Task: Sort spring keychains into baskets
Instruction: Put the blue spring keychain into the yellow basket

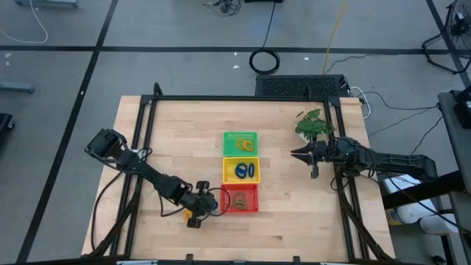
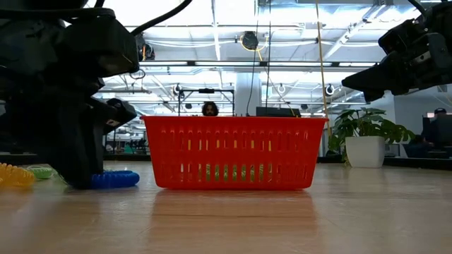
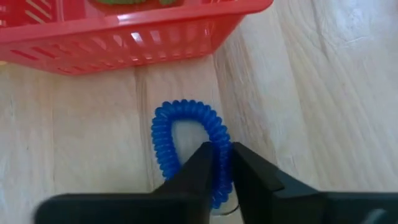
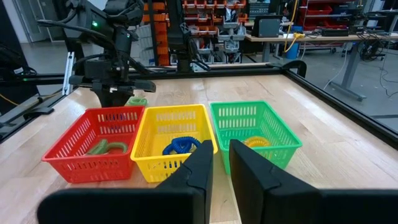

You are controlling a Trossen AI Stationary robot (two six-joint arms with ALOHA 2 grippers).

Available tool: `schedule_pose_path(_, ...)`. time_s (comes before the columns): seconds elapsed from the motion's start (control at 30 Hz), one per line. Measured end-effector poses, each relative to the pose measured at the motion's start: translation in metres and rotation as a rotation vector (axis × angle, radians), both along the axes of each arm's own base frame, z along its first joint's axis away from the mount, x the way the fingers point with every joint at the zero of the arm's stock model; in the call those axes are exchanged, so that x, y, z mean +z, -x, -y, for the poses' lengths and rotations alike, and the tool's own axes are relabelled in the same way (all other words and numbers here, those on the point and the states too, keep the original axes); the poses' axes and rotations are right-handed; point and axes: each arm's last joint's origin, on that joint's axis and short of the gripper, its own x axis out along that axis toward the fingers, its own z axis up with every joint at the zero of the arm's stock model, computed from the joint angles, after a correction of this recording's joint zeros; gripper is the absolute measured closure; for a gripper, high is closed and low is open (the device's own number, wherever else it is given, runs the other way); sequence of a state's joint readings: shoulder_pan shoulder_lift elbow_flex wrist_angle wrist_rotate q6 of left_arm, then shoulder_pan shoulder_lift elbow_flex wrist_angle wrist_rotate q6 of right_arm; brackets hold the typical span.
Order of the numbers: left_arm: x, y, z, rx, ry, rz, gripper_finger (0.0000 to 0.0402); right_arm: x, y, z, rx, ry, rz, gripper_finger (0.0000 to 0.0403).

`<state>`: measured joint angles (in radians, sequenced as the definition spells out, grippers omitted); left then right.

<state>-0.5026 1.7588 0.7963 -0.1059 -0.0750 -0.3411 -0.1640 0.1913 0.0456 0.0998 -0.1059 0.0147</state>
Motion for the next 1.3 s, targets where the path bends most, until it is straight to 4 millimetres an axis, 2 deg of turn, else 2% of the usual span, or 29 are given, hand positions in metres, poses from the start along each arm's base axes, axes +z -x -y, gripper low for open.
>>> schedule_pose_path(0.07, 0.0, 0.0, 0.0, -0.006, -0.004, 0.0, 0.0377, 0.0, 0.0, 0.0, 0.0, 0.0, 0.0, 0.0362)
schedule_pose_path(0.13, 0.0, 0.0, 0.0, -0.008, 0.001, -0.004, 0.0387, 0.0, 0.0, 0.0, 0.0, 0.0, 0.0, 0.0363)
schedule_pose_path(0.33, -0.001, 0.0, 0.0, -0.012, 0.007, -0.008, 0.0354, 0.0, 0.0, 0.0, 0.0, 0.0, 0.0, 0.0363)
schedule_pose_path(0.63, -0.001, 0.001, 0.0, -0.026, 0.007, -0.011, 0.0387, 0.0, 0.0, 0.0, 0.0, 0.0, 0.0, 0.0362)
schedule_pose_path(0.9, 0.0, 0.001, 0.001, -0.041, 0.002, -0.005, 0.0365, 0.0, 0.0, 0.0, 0.0, 0.0, 0.0, 0.0364)
schedule_pose_path(1.13, 0.027, 0.007, -0.003, -0.082, 0.005, 0.064, 0.0378, 0.0, 0.0, 0.0, 0.0, 0.0, 0.0, 0.0365)
schedule_pose_path(1.3, 0.05, 0.014, -0.009, -0.043, -0.028, 0.113, 0.0371, 0.0, 0.0, 0.0, 0.0, 0.0, 0.0, 0.0364)
